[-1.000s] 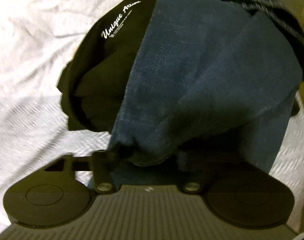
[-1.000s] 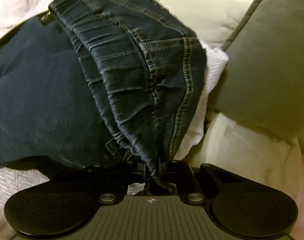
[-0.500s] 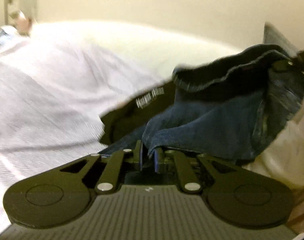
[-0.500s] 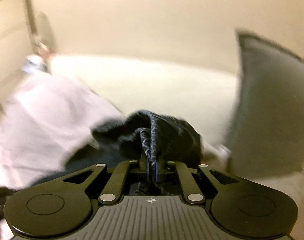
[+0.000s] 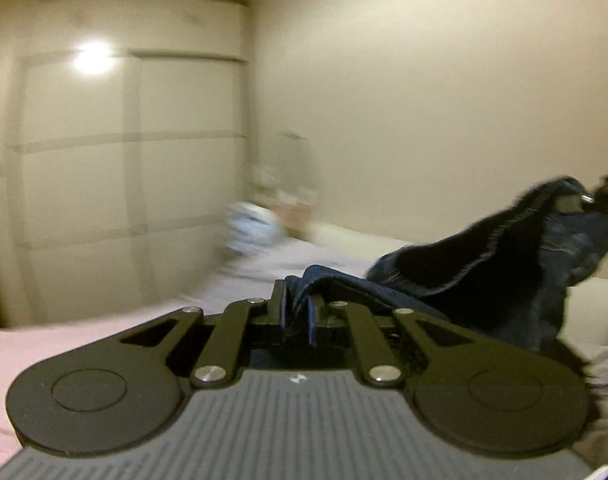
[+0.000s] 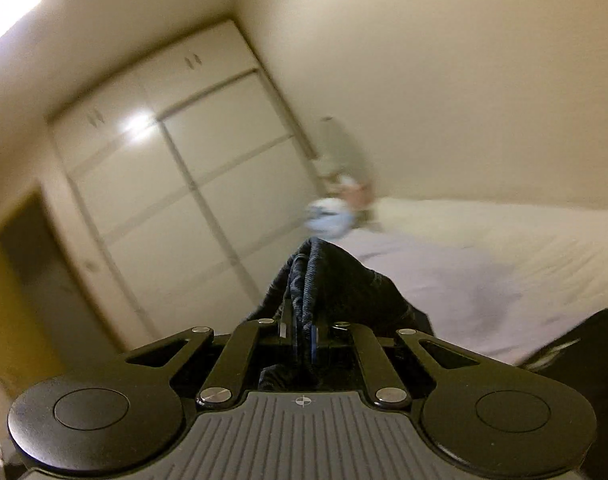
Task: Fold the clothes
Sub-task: 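Lift the jeans with both tools and drop them onto the open bed, then move both open tools toward the crumpled jeans on the bed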
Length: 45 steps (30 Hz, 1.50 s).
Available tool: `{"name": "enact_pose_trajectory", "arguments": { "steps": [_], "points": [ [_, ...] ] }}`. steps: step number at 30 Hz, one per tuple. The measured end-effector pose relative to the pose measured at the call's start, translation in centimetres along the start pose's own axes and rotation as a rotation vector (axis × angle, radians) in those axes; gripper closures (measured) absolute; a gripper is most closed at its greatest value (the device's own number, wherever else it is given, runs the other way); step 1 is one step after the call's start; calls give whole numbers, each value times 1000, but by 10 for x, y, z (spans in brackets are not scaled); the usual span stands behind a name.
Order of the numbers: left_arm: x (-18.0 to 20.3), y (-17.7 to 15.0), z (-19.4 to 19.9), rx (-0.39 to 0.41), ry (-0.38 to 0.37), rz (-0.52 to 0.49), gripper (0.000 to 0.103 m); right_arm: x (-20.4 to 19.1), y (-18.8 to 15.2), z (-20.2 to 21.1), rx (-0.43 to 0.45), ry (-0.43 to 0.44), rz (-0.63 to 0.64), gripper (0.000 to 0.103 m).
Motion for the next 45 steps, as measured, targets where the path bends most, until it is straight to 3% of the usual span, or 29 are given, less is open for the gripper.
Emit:
{"name": "enact_pose_trajectory", "arguments": {
  "steps": [1,3,5,7,11,15,19,23,27,33,45],
  "points": [
    [-20,-3,11,-35,46,-1,94,-9,-7,-12,-42,7,-27,98],
    [-56,-24,23,-196,122,25,91,-20,-28,-41,-188,-30,-53,94],
    [-83,-65,30,-383,198,68,90,-30,-58,-68,-358,-111,-11,69],
    [-101,-109,45,-526,275,93,89,-40,-96,-84,-486,-179,95,63],
    [-109,-167,91,-633,329,211,82,-55,-167,-91,-683,-179,213,61],
    [-105,-192,126,-712,392,301,81,-75,-235,-84,-823,-203,337,60],
    [-89,-200,144,-734,457,321,71,-98,-273,-69,-849,-183,466,60],
    [-64,-206,153,-788,527,350,70,-106,-308,-43,-891,-149,551,60],
    [-36,-221,168,-851,589,357,70,-100,-321,-23,-886,-151,666,59],
    [6,-230,198,-871,639,385,62,-78,-322,4,-904,-132,684,59],
    [56,-220,243,-837,697,387,60,-74,-319,42,-900,-92,721,59]
  ]
}}
Point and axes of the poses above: each gripper's, at about its wrist camera, not at the fingertips, and z roughly against the way its jaws point, x to its right, y to its top, the point moved 6 cm from there along -z, roughly the way its jaws point, and after that the axes turned 8 degrees about -x, right-handed, at the moved point
